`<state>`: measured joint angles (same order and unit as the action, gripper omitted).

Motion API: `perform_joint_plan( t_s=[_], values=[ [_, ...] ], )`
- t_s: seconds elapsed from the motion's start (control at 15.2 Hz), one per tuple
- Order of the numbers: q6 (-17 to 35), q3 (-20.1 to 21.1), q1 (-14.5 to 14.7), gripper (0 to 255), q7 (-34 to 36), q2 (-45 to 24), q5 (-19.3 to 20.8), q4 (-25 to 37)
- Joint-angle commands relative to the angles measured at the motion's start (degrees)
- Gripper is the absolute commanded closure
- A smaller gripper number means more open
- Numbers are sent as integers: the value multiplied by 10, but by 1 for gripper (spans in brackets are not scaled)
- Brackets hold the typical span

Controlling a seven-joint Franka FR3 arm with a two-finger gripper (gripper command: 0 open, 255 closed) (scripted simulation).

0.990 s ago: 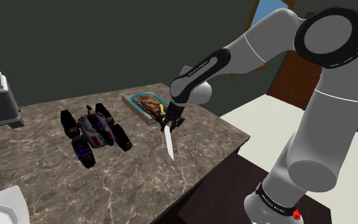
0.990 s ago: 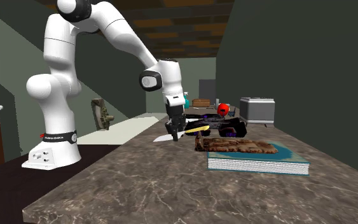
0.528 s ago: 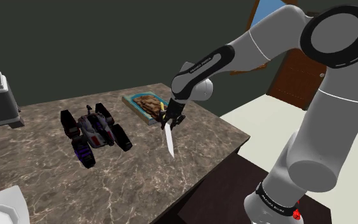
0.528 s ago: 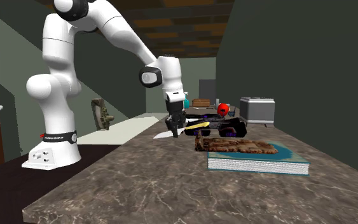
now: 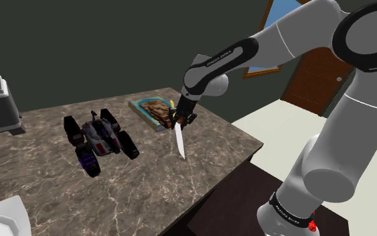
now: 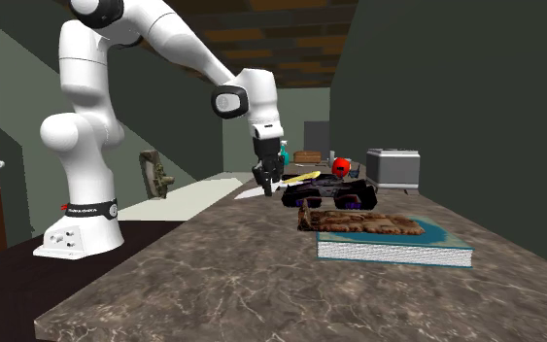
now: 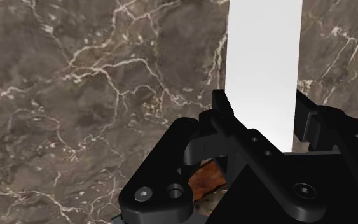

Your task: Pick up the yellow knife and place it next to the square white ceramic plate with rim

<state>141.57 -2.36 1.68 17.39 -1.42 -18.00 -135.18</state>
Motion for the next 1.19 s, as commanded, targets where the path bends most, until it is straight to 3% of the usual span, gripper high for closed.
perform_joint_plan(
  t_s=[0.0,1.12],
  values=[
    [-14,0,0,255,9,11,7,4],
    [-142,-2,-5,255,52,85,44,61]
  ],
)
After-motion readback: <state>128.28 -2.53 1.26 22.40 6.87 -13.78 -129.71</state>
